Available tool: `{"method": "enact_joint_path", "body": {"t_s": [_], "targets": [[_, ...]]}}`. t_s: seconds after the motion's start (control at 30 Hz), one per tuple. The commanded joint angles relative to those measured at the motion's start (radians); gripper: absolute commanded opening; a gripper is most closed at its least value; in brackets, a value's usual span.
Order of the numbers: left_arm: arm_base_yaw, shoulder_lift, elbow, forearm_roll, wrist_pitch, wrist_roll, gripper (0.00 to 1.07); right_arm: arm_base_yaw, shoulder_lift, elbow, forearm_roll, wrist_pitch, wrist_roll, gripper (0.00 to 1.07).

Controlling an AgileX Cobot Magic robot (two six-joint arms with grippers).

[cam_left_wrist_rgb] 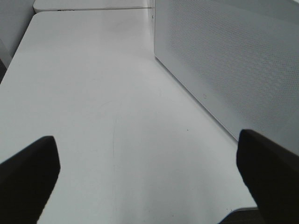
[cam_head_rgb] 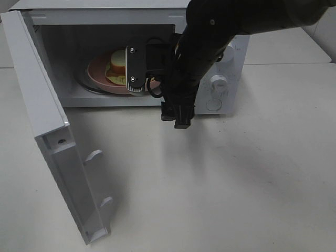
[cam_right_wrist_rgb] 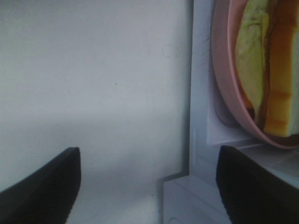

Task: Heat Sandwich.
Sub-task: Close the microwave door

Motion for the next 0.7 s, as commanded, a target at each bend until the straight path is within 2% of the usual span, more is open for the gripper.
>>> {"method": "enact_joint_path", "body": {"t_s": [0.03, 0.33, 0.7], "targets": [[0.003, -0.016, 0.001, -0.003, -0.013, -0.004, 0.98, 0.003, -0.047, 0.043, 0.0, -0.009, 0.028, 0.76], [0.003, -0.016, 0.001, -0.003, -0.013, -0.004, 0.98, 0.003, -0.209, 0.222, 0.0, -0.012, 0.134, 0.76], [0.003, -0.016, 0.001, -0.003, -0.013, -0.004, 0.98, 0.003, -0.369, 0.375, 0.012, -0.011, 0.262, 0.76]]}}
